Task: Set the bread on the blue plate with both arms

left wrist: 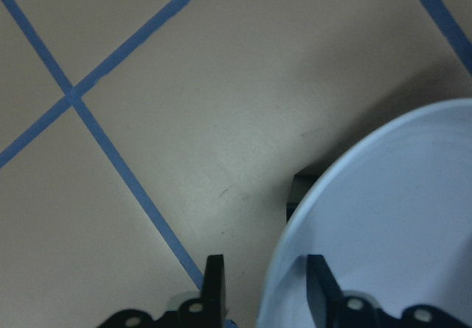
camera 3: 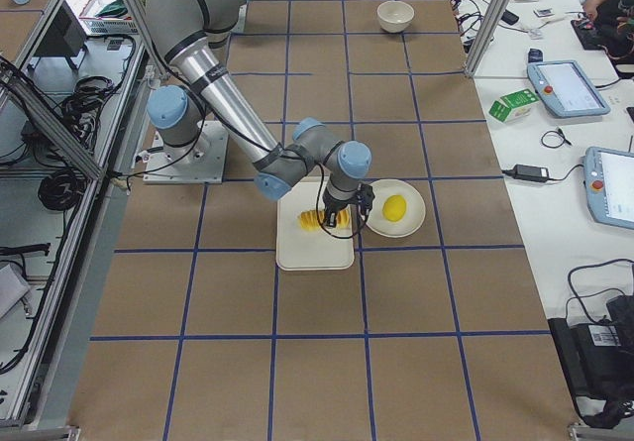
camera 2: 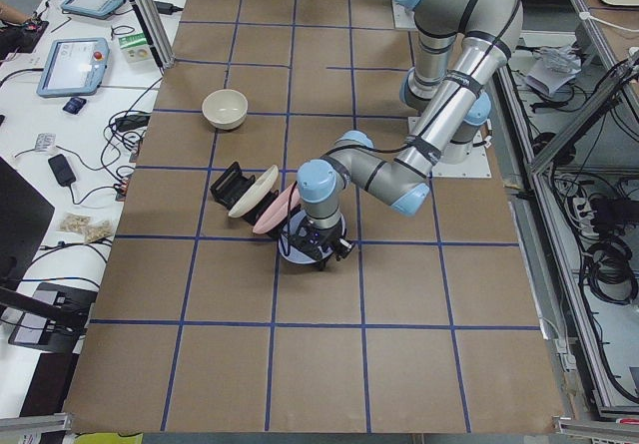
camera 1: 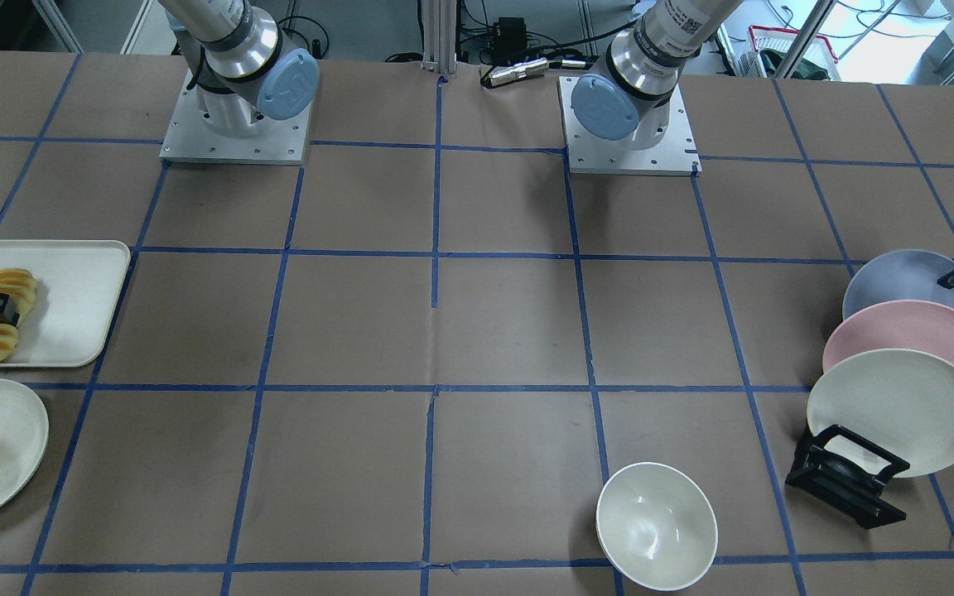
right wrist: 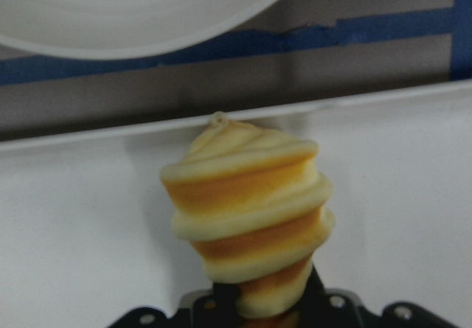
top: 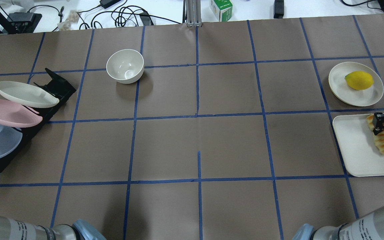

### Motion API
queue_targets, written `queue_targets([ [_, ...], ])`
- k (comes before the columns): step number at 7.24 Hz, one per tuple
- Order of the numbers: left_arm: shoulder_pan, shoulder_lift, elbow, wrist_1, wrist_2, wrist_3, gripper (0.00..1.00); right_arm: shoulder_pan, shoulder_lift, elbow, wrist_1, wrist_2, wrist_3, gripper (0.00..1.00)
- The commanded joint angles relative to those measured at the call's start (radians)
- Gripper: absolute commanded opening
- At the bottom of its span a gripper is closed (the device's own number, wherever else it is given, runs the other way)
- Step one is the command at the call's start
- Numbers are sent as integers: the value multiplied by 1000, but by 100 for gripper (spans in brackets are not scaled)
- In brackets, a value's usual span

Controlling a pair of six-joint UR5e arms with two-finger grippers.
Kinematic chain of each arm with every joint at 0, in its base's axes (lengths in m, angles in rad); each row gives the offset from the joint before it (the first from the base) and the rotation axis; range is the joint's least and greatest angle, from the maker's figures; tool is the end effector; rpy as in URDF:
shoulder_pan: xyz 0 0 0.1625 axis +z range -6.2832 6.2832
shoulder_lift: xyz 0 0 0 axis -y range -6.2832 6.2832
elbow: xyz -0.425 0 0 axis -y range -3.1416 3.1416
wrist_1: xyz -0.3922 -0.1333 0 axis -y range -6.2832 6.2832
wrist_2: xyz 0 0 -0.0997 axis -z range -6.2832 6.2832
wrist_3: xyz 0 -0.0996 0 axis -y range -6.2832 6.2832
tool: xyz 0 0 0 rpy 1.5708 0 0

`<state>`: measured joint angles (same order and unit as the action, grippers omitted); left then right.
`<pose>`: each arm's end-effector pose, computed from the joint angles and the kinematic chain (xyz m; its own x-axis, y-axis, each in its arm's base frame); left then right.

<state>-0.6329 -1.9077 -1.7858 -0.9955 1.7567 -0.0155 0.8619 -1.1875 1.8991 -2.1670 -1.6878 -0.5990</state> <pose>0.3968 -0.4336 0.2624 -0.5652 -0.8040 -0.1844 -0.8150 0.5789 -0.0263 -0.2615 -0.4919 0.1908 -0.9945 0.1004 0.0309 0.1041 0.9815 0.1605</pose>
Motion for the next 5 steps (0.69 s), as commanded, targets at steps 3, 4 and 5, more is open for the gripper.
queue_targets([
  [3, -1, 9, 0, -21, -34, -1, 0, 64, -134, -58, 164, 34, 18, 0],
  [4, -1, 7, 0, -44, -36, -1, 0, 109, -159, -107, 246, 34, 39, 0],
  [5, 2, 13, 2, -49, -34, -1, 0, 152, -175, -165, 336, 42, 83, 0],
])
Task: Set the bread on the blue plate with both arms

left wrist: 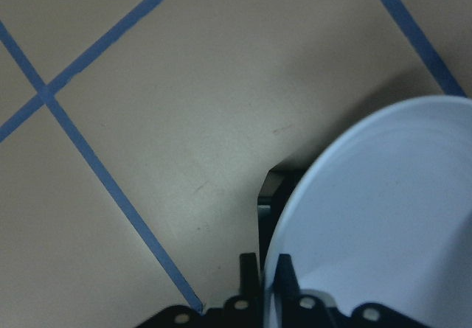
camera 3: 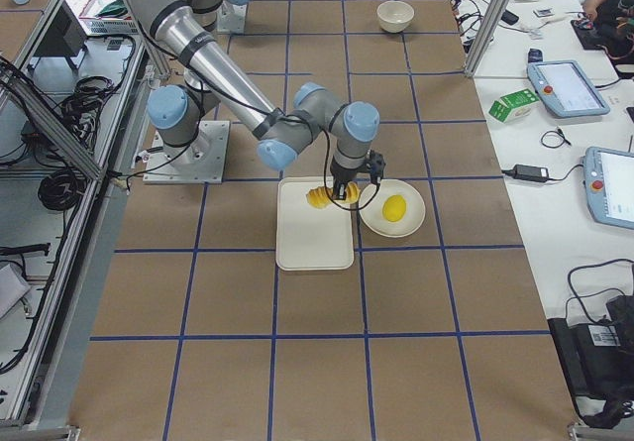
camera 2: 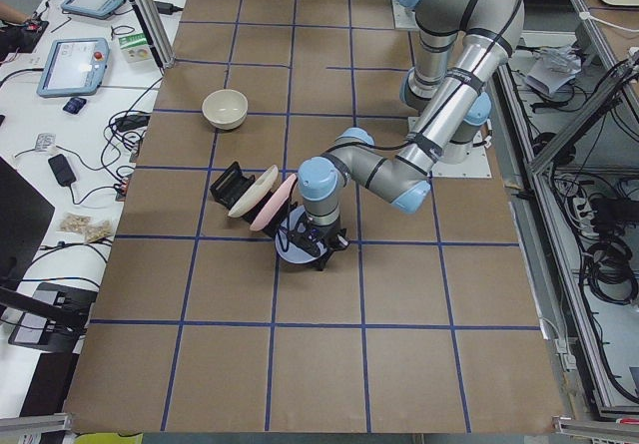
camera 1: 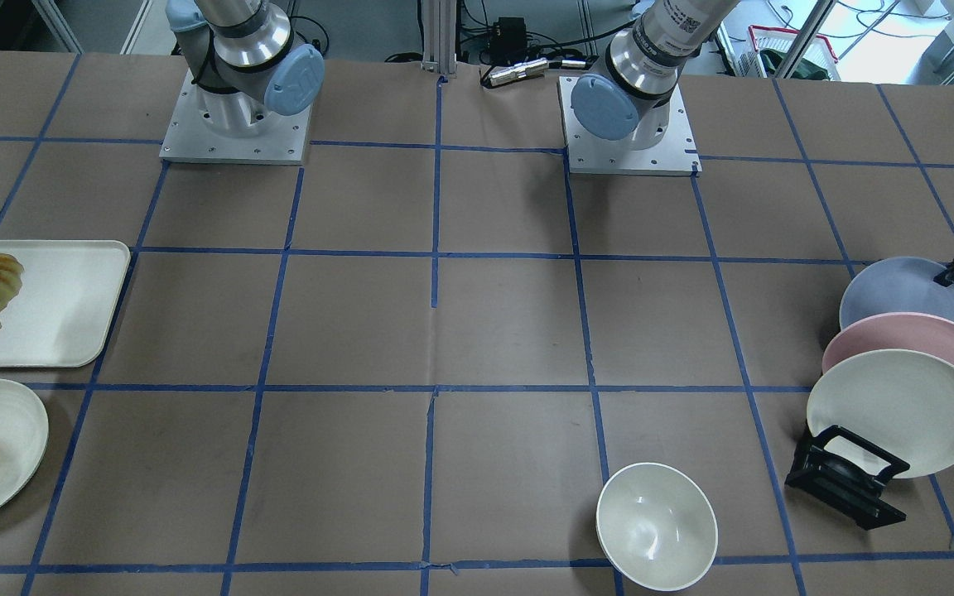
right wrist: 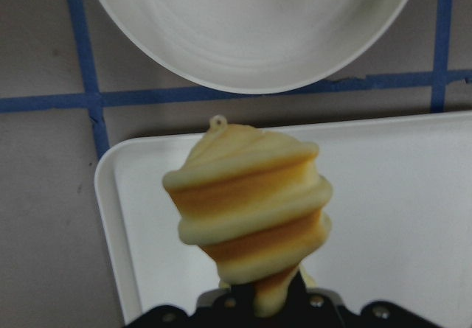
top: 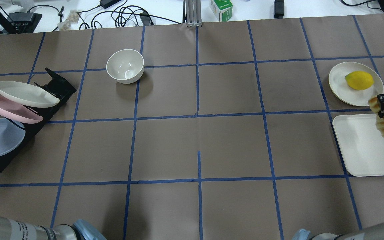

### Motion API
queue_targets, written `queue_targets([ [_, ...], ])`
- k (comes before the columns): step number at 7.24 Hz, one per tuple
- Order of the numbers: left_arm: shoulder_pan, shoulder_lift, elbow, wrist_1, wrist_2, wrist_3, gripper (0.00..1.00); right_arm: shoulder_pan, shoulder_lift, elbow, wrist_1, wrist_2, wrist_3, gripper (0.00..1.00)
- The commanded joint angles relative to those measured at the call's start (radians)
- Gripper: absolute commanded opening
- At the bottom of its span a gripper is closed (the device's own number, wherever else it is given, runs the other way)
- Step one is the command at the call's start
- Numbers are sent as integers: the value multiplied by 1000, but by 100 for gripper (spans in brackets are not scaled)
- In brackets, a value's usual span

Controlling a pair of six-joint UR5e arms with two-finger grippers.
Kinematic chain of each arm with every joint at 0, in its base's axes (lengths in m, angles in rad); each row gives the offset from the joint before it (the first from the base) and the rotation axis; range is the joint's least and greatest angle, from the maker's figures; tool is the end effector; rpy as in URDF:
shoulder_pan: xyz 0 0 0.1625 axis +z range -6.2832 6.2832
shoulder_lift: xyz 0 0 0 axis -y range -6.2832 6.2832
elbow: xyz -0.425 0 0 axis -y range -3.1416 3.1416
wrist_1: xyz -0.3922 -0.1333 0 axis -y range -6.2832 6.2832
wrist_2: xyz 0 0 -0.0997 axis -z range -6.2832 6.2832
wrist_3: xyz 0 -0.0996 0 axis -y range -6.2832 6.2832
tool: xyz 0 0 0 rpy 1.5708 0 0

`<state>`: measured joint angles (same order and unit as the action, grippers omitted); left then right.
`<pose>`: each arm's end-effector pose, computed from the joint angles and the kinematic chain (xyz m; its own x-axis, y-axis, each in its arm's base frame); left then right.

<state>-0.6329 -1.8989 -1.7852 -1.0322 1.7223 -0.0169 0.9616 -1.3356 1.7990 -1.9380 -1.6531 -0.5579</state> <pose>0.3914 -0.4338 0.2635 -0.5715 -0.8066 -0.1510 -0.8161 0.5779 0.0014 -0.2061 -0.5141 0.2921 -0.9988 0.0461 0.0186 0.0481 0.9910 0.1248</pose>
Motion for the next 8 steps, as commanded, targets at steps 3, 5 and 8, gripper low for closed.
queue_targets([
  [3, 9, 23, 67, -146, 17, 3, 0, 230, -27, -213, 278, 44, 240, 0],
  [5, 22, 35, 116, -248, 34, 5, 0, 324, -33, -214, 297, 62, 340, 0],
  [8, 24, 71, 107, -326, 56, 9, 0, 329, -39, -207, 303, 62, 343, 0],
])
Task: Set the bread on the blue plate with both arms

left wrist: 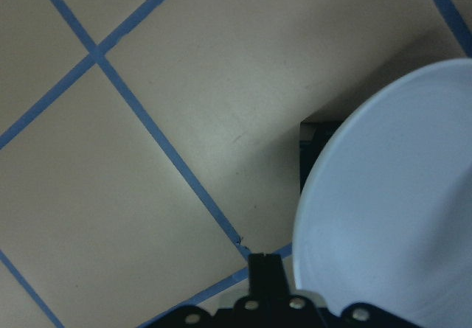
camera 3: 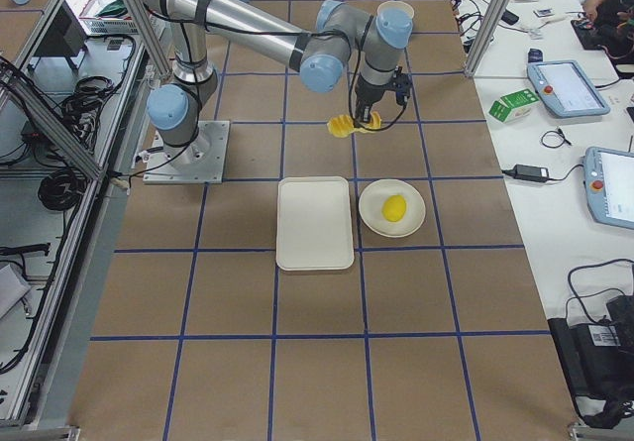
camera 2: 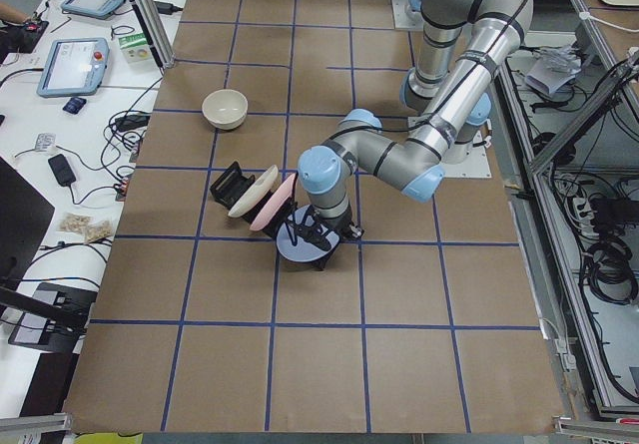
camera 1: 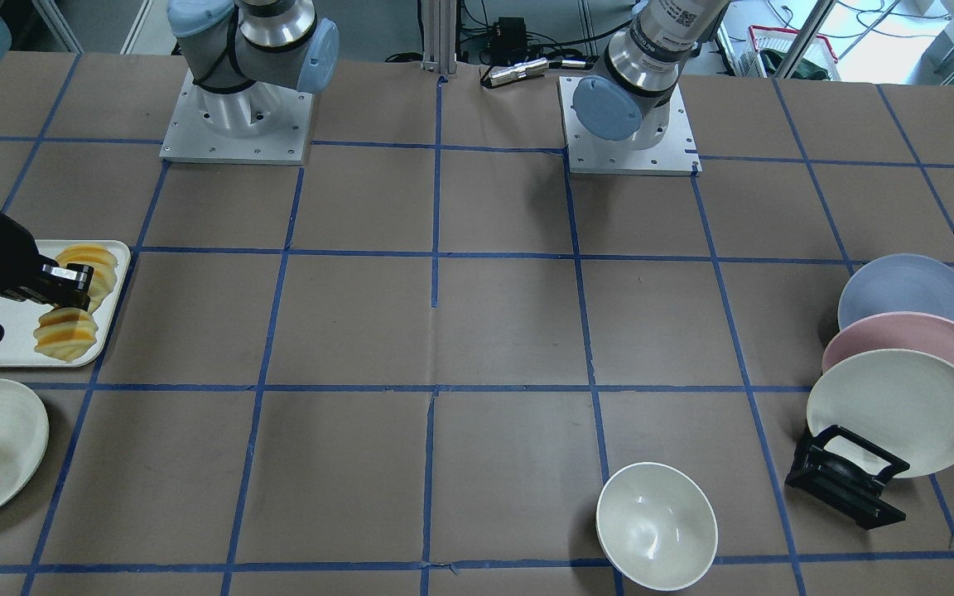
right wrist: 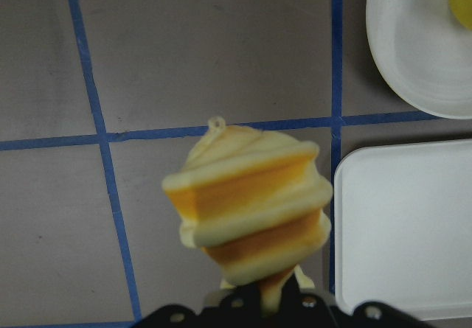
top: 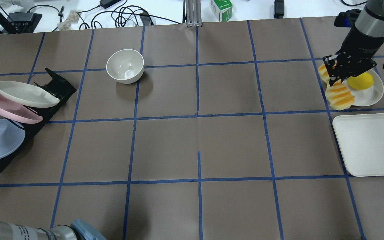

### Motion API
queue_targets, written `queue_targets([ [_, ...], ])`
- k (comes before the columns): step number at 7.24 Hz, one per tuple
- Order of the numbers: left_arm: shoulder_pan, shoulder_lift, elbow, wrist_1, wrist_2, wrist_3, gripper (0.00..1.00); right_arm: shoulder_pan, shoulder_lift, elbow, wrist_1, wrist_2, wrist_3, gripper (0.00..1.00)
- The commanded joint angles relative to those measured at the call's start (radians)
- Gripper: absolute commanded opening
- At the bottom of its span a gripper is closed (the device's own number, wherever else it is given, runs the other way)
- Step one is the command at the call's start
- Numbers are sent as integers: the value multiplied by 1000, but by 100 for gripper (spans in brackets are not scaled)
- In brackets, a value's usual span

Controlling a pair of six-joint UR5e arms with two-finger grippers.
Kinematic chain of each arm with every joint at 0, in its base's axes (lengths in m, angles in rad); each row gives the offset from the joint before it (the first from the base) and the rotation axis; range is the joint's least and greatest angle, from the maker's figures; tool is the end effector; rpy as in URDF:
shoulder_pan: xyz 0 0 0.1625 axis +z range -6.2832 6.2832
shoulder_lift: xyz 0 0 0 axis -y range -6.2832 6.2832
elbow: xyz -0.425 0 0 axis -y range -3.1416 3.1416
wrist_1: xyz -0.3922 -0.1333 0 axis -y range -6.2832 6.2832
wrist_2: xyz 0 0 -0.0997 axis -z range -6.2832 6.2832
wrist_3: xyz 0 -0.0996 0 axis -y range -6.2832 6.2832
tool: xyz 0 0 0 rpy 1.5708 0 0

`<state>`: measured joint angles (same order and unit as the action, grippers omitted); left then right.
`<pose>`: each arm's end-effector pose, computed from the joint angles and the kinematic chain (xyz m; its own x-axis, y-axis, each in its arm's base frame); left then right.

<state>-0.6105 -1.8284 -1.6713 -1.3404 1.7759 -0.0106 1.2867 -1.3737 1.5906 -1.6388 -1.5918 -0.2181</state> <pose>0.3957 -0.4148 0.3266 -0.5739 -0.7933 -0.2033 -0.8188 0.5602 0.1252 -0.0282 -0.5648 0.3816 -0.9978 0.0653 -0.0118 0.0628 0.9868 0.1493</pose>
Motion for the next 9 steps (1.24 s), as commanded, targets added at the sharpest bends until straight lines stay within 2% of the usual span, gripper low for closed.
queue_targets([
  [1, -6, -26, -7, -5, -6, -20, 0, 3, -2, 3, 4, 4, 3, 0],
  [2, -12, -35, -5, 77, -9, -22, 25, 3, -1, 3, 4, 3, 5, 0],
  [3, -17, -52, -10, 161, -10, -20, 35, 3, -1, 3, 2, 4, 5, 0],
  [7, -18, -87, -47, 208, -16, -22, 36, 3, 1, 3, 2, 6, 5, 0],
  [9, -20, -89, -57, 205, -67, -16, 36, 5, 2, 3, 2, 6, 5, 0],
])
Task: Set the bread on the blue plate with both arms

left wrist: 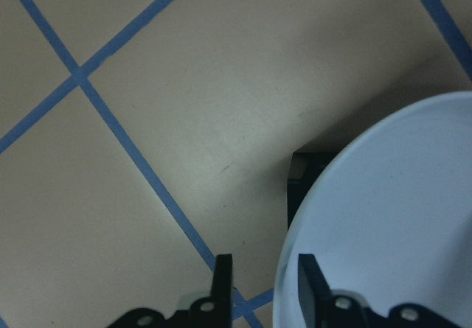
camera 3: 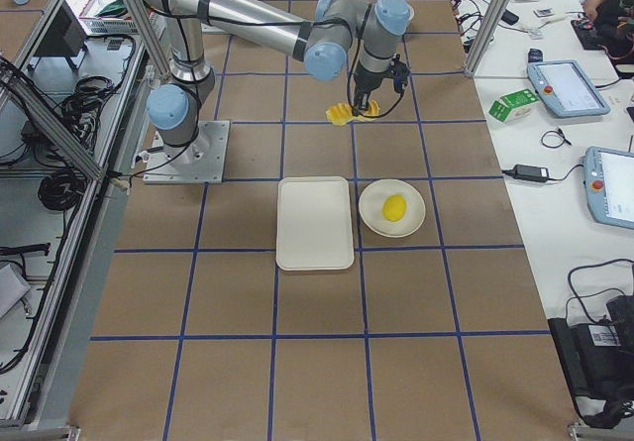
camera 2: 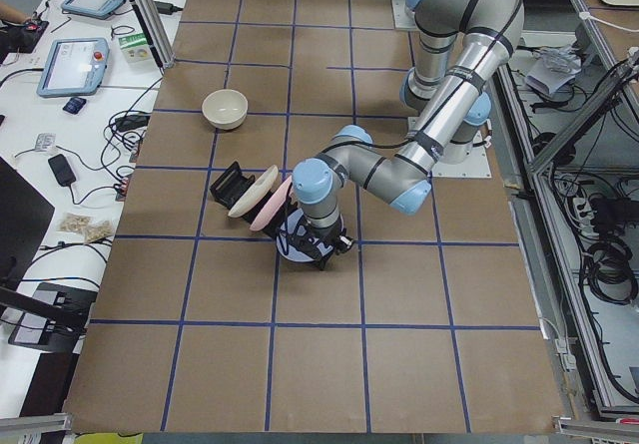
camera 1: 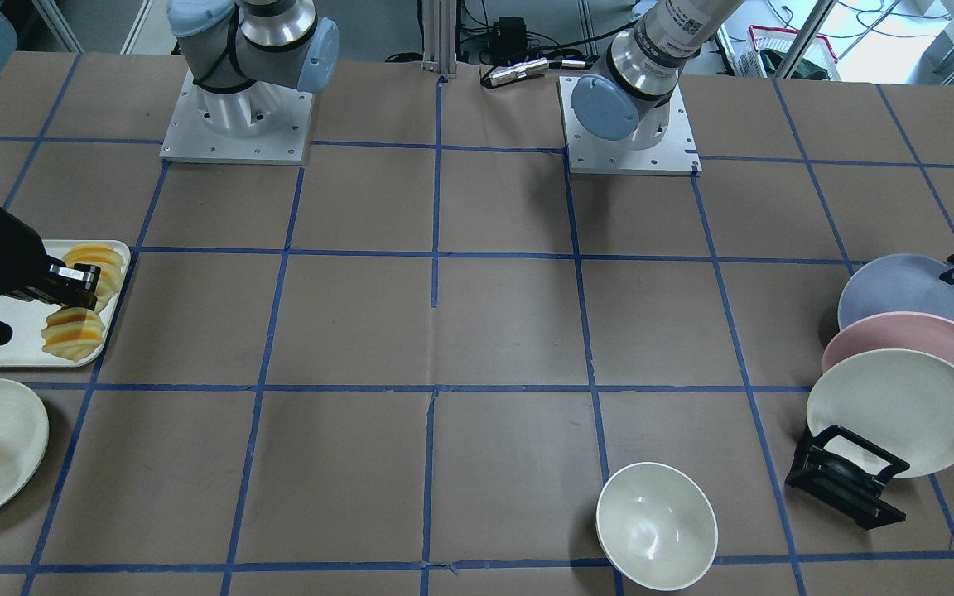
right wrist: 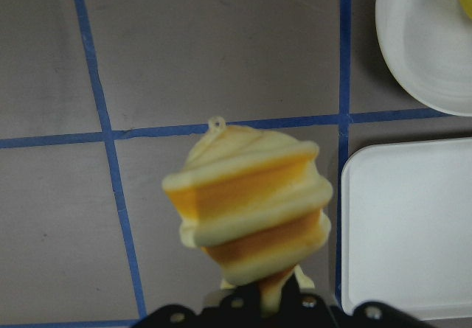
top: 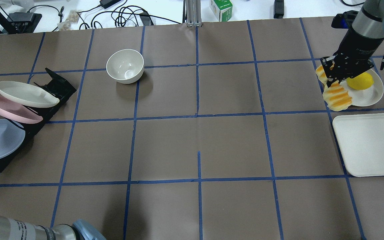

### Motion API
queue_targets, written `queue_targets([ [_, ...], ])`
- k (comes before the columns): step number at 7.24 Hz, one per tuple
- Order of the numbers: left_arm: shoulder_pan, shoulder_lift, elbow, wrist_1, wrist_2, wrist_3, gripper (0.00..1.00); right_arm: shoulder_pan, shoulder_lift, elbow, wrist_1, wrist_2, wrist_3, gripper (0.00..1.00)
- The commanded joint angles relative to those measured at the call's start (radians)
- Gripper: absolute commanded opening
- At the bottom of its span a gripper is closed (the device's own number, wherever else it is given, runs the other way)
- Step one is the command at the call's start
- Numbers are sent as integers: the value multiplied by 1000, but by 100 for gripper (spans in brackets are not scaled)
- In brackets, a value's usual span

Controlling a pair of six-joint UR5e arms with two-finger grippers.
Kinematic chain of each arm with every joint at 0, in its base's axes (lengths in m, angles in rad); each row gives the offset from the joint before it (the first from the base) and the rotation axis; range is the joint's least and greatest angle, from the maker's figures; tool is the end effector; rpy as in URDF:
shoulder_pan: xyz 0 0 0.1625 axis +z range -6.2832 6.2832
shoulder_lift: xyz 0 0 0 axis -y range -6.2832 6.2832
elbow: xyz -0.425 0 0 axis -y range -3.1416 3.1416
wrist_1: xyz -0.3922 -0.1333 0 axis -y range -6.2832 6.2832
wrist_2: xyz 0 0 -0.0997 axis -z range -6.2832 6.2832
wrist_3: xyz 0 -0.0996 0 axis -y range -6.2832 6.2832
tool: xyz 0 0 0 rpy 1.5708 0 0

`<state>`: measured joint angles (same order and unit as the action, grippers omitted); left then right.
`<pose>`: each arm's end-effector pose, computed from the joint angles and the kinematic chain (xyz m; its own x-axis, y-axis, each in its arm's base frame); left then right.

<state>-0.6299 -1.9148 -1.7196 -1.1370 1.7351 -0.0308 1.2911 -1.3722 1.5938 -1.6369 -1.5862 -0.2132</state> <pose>0.4019 -0.4377 0.2731 -0.5638 -0.8093 -0.1650 -0.8244 0.5634 0.0539 -0.0251 -0.5646 0.3791 -0.9976 0.0666 -0.0179 0.0631 0.9860 0.1546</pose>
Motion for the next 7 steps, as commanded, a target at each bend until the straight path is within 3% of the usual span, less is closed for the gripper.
queue_targets([
  [1, 4, 3, -11, 3, -23, 18, 31, -1, 2, 0, 2, 0, -2, 0],
  [2, 4, 2, -15, 2, -25, 17, 29, -1, 2, 0, 2, 0, -2, 0],
  [4, 4, -1, -15, -1, -29, 17, 5, -1, 2, 0, 2, 0, -2, 0],
  [5, 4, -1, -14, 0, -28, 17, 0, -1, 8, 0, 0, 0, -2, 0],
  [7, 4, 2, -12, -1, -23, 17, 0, -1, 4, 0, -1, 0, -2, 0],
])
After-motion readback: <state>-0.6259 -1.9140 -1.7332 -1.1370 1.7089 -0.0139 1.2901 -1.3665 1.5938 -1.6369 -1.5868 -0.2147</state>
